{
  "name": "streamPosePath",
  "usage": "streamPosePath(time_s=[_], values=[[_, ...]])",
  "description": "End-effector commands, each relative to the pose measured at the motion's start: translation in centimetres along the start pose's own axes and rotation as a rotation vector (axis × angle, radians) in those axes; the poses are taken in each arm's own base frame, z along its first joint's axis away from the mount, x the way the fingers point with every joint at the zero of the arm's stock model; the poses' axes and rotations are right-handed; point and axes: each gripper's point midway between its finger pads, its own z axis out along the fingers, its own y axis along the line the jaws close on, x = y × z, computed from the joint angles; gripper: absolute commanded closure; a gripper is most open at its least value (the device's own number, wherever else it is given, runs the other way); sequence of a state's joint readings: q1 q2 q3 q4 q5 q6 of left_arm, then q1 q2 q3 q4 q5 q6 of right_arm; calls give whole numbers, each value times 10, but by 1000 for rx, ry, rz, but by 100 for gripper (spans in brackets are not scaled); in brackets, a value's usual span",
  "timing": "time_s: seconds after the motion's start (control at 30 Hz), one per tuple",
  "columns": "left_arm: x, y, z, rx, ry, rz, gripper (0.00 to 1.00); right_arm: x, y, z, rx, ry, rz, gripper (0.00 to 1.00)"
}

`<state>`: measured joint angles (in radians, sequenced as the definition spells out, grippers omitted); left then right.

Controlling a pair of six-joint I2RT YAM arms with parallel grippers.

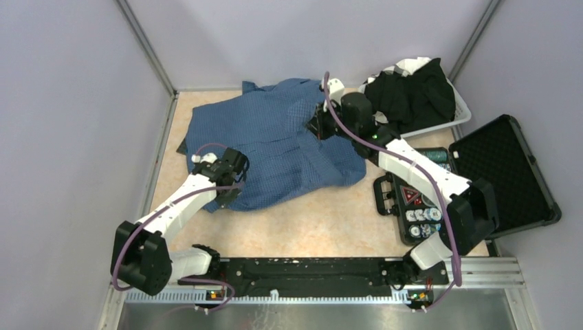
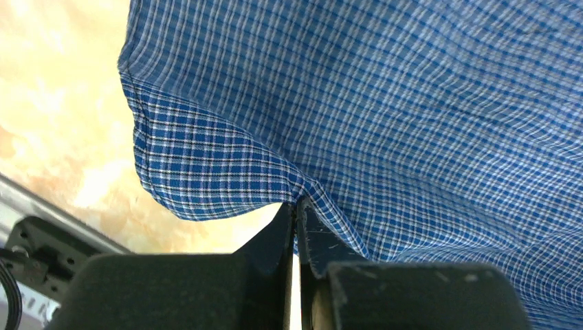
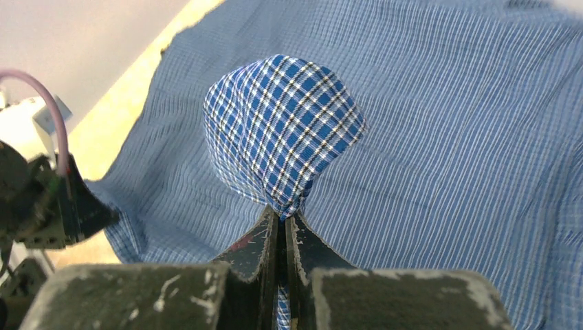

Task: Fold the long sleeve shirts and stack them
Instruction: Fold the shirt at the center of the board.

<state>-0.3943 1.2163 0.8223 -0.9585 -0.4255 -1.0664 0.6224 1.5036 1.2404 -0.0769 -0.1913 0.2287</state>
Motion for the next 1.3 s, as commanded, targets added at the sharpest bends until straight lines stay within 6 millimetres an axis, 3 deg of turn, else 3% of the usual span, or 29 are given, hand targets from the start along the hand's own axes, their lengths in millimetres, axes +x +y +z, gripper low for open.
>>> streamPosePath(time_s=[0.0,0.13,0.27,0.43,0.6,0.87,1.03,1.27], values=[[-32,-23,-4,58,-107,124,94,-46,-3,11,41,-55,-123,100],[-43,-36,2,83,-122,163,92,-63,-10,35,68,-44,-161,100],[-57,-43,14,109,-113,157,92,-61,-25,66,114,-10,-176,100],[-80,-51,28,134,-119,153,88,-74,-49,82,187,-21,-171,100],[-96,-51,41,133,-104,123,75,-85,-61,89,212,-46,-165,100],[-116,-26,45,98,-120,64,42,-75,-62,93,205,-42,-149,100],[-125,-19,55,78,-121,0,44,-73,-56,84,182,-57,-133,100],[-134,-11,84,14,-86,-93,50,-64,-49,73,152,-61,-115,100]])
